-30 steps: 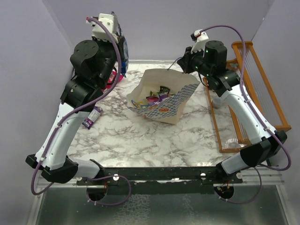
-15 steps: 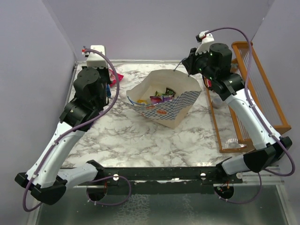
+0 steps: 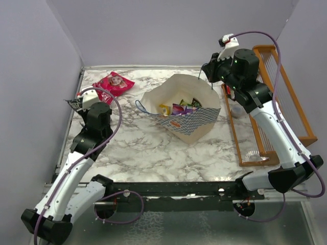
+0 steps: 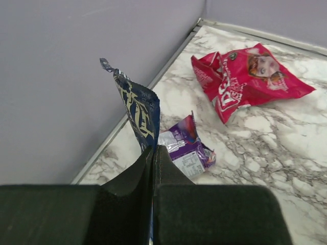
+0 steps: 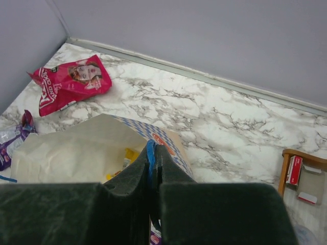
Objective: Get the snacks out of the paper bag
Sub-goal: Place the snack at the center of the board, then take out the snack from the paper bag.
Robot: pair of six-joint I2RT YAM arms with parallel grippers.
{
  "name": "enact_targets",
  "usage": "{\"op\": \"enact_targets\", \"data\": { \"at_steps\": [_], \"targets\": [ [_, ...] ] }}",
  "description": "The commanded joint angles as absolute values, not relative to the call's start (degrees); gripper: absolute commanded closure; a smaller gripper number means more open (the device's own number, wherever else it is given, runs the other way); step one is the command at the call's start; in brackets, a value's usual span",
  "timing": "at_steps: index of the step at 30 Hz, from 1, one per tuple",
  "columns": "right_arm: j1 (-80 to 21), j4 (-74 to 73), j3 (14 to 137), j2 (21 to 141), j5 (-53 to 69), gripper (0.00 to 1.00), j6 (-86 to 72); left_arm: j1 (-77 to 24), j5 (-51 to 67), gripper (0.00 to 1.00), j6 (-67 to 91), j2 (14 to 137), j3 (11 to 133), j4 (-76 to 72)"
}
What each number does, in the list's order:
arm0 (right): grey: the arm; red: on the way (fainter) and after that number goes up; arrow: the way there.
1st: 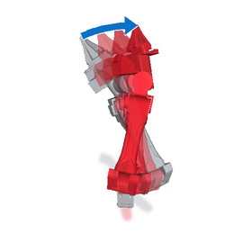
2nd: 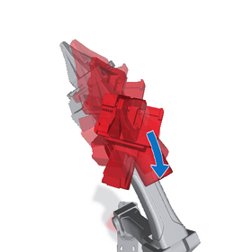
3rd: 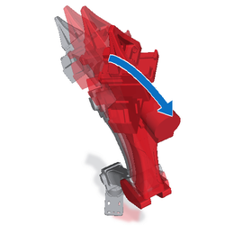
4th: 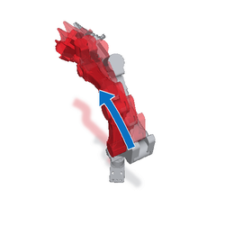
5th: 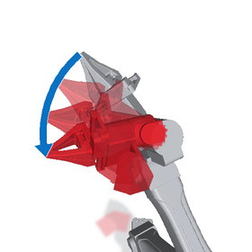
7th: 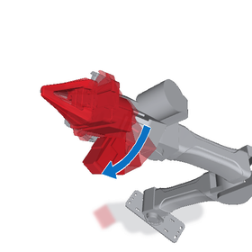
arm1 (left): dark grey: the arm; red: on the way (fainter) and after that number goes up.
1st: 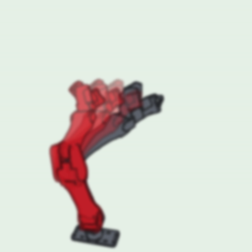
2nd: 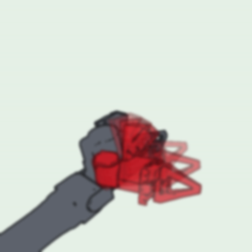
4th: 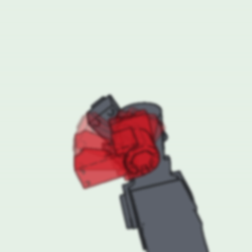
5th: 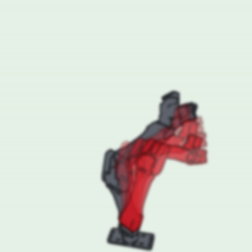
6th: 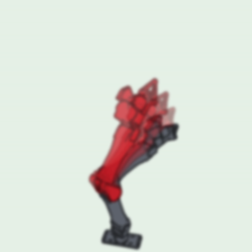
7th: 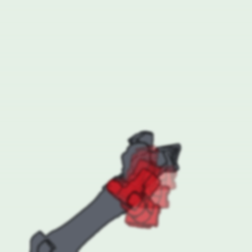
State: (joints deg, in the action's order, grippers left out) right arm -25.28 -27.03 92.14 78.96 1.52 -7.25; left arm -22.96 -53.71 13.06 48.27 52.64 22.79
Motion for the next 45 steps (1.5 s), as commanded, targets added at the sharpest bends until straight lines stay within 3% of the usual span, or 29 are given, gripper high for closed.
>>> {"op": "enact_targets", "data": {
  "at_steps": [1, 18, 23, 30, 32, 38, 41, 45],
  "targets": [
    [-25.1, -24.4, 92.3, 77.6, 1.9, 0.98, -7.1, -21.3, -58.2, 1.00, 15.3, 46.8, 48.1, 22.1],
    [-25.1, -22.2, 90.4, 76.0, 4.5, 0.98, -7.8, -8.8, -37.3, 1.00, 19.1, 69.7, 46.2, 25.6],
    [-25.1, -22.0, 90.3, 76.3, 5.3, 0.98, -7.9, -7.7, -30.5, 0.61, 19.8, 71.3, 51.8, 27.7],
    [-25.1, -20.9, 92.4, 78.0, 10.5, 0.98, -5.4, -7.7, -11.1, 0.25, 23.6, 62.7, 59.7, 25.6],
    [-25.1, -20.7, 94.1, 79.0, 12.0, 0.98, -5.1, -7.7, -6.5, 0.20, 24.3, 59.0, 61.0, 23.3],
    [-25.1, -15.1, 97.0, 82.1, 24.9, 0.98, -3.6, -7.7, 1.2, 0.17, 23.9, 53.8, 68.3, 21.7],
    [-25.1, -13.7, 100.2, 84.8, 32.1, 0.98, -4.8, -7.7, 10.4, 0.17, 24.2, 54.3, 70.4, 19.3],
    [-25.1, -11.1, 103.3, 87.8, 41.3, 0.98, -7.9, -8.1, 26.2, 0.30, 28.7, 55.2, 67.9, 11.7]
  ]
}}
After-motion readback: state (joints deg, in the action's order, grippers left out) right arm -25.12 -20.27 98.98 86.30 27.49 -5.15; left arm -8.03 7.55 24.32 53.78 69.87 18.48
